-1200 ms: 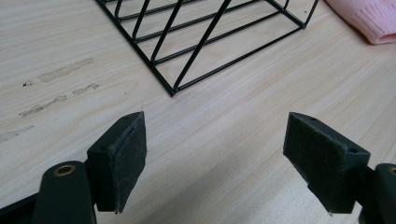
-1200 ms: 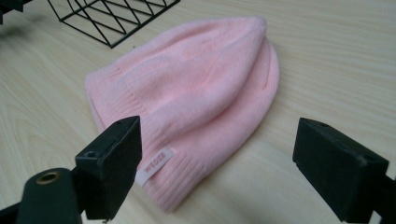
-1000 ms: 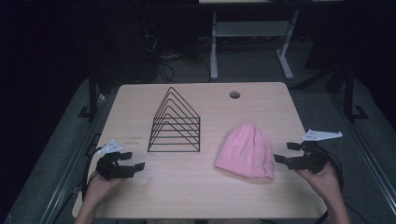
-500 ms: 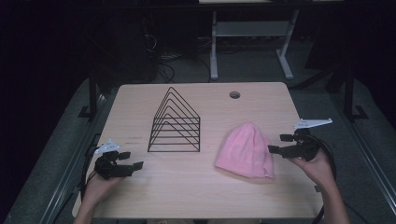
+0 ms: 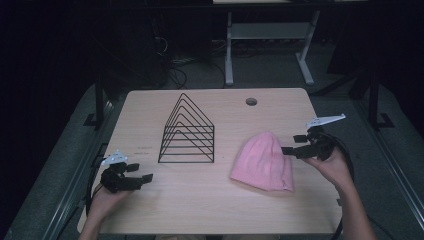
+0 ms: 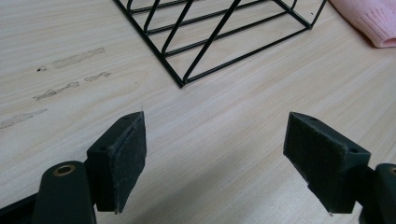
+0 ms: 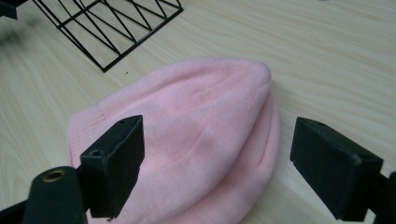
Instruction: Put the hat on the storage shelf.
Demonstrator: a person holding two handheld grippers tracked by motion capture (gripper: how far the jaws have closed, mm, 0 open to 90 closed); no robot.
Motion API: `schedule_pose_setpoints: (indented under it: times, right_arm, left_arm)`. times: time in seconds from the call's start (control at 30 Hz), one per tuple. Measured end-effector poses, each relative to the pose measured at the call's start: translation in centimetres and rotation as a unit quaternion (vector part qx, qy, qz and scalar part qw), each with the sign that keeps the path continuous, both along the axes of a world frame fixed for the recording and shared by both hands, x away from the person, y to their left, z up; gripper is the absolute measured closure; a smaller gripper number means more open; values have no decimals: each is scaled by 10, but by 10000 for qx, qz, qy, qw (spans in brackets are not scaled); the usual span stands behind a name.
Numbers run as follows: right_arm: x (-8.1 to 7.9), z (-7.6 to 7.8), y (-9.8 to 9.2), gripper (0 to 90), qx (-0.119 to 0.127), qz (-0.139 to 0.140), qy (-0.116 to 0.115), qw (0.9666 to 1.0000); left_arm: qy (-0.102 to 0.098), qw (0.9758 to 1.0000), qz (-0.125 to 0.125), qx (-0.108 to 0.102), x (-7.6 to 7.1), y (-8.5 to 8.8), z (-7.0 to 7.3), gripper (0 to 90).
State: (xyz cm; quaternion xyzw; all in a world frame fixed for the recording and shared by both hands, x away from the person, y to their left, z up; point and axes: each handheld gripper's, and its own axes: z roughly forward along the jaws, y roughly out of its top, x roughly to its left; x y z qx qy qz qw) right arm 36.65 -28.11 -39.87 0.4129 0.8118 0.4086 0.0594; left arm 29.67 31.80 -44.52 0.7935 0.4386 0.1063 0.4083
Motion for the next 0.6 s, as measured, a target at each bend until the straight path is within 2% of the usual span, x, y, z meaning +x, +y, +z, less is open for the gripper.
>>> schedule_pose_setpoints:
  times: [0.13,0.4,0.5,0.6]
  right_arm:
    - [10,2,1,171,66,56,60,9999]
    - [29,2,7,173,50,31,256,9997]
    - [35,-2,10,175,23,44,249,9997]
    - [40,-6,14,176,2,23,352,9994]
  left_arm:
    - [19,9999,104,-45,1,2,0,208]
    - [52,10000,45,-19,4,1,-2,207]
    - [51,10000,58,-25,4,2,-1,207]
    - [46,10000,68,-45,4,1,-1,207]
